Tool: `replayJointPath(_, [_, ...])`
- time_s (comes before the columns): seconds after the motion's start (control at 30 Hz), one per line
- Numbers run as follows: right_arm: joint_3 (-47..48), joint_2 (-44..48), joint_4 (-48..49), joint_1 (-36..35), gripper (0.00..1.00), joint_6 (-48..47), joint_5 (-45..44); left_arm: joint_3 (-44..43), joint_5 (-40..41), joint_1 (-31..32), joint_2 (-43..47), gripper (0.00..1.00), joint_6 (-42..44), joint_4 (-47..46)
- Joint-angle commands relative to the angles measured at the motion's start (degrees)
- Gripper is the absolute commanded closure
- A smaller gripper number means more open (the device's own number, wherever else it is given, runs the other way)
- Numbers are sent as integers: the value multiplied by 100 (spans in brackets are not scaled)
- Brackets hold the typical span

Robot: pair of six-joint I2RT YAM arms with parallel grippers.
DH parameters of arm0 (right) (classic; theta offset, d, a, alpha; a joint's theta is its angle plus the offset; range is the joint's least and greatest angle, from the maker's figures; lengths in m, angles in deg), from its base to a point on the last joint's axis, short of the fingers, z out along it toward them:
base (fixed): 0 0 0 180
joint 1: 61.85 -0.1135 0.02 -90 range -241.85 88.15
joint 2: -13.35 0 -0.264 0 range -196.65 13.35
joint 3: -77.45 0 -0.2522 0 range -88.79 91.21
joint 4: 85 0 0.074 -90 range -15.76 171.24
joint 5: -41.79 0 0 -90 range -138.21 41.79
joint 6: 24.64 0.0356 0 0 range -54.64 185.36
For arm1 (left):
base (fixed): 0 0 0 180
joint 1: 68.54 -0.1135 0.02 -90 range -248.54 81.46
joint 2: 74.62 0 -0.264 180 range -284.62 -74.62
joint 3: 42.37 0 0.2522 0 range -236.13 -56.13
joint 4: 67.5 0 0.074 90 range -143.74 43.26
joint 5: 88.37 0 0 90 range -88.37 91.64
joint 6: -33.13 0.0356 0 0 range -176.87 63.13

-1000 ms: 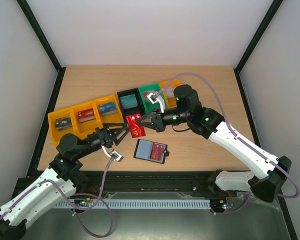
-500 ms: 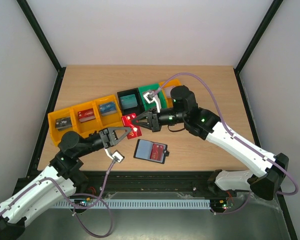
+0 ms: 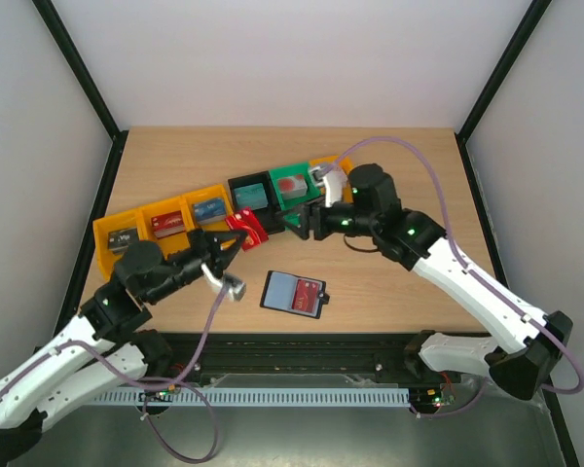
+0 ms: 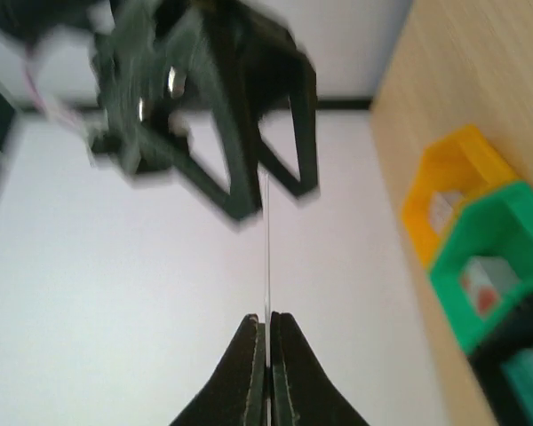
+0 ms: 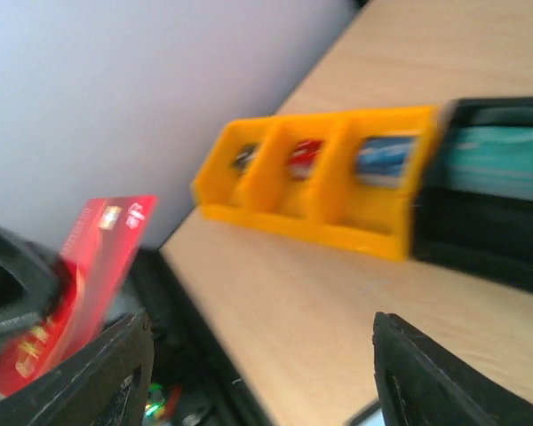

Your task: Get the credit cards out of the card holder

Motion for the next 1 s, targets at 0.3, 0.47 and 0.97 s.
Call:
replayJointPath(0.3, [-510, 986, -584, 929, 15, -278, -1701, -3335, 2328, -3160, -3876, 98, -3747, 5193])
replayJointPath(0.47, [-582, 1063, -784, 947, 13, -463, -1872, -3631, 2408, -4144, -4960, 98, -3909, 4546])
replayJointPath(0.97, [-493, 920, -764, 958, 1, -697, -2008, -3302, 1655, -4733, -5578, 98, -3696, 3730])
